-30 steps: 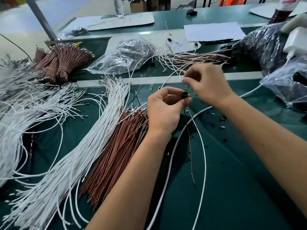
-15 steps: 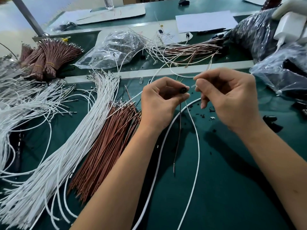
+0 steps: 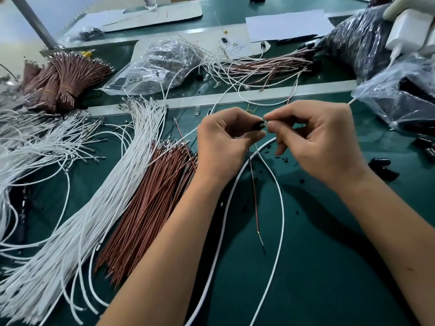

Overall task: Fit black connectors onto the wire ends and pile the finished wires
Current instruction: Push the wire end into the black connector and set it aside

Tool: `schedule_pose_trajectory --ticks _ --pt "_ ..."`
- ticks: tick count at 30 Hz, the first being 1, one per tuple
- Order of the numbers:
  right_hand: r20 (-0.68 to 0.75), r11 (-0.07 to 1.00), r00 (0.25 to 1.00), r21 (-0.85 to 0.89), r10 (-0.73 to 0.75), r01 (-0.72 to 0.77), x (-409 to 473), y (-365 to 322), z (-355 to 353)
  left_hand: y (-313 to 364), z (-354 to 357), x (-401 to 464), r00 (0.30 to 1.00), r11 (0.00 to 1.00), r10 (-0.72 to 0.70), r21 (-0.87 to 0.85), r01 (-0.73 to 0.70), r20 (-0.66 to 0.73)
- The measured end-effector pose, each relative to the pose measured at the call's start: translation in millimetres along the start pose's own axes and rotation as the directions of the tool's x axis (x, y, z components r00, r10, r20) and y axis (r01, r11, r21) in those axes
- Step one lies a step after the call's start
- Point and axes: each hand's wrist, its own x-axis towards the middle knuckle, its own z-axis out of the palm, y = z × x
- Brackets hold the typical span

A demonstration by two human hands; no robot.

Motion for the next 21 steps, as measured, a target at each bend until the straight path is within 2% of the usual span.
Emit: schedule_pose_trajectory --ticks 5,7,14,21 --pt "0.008 0.993 1.0 -0.113 -0.019 0.019 0 -1 0 3 -2 0 0.999 0.991 0.046 0.124 -0.048 0.017" --pt "0.007 0.994 1.0 -0.106 -0.002 0.003 0 1 -1 4 -1 -1 0.999 0.99 0.048 0.129 -0.051 0.025" --pt "0.037 0.992 0.994 0.076 0.103 -0.106 -1 11 -2 2 -1 0 0.999 0.994 0.018 0.107 -0.022 0.039" --pt "0.037 0.927 0.967 0.276 0.253 -0.253 1 11 2 1 -2 2 0.996 0.996 -0.007 0.091 -0.002 0.094"
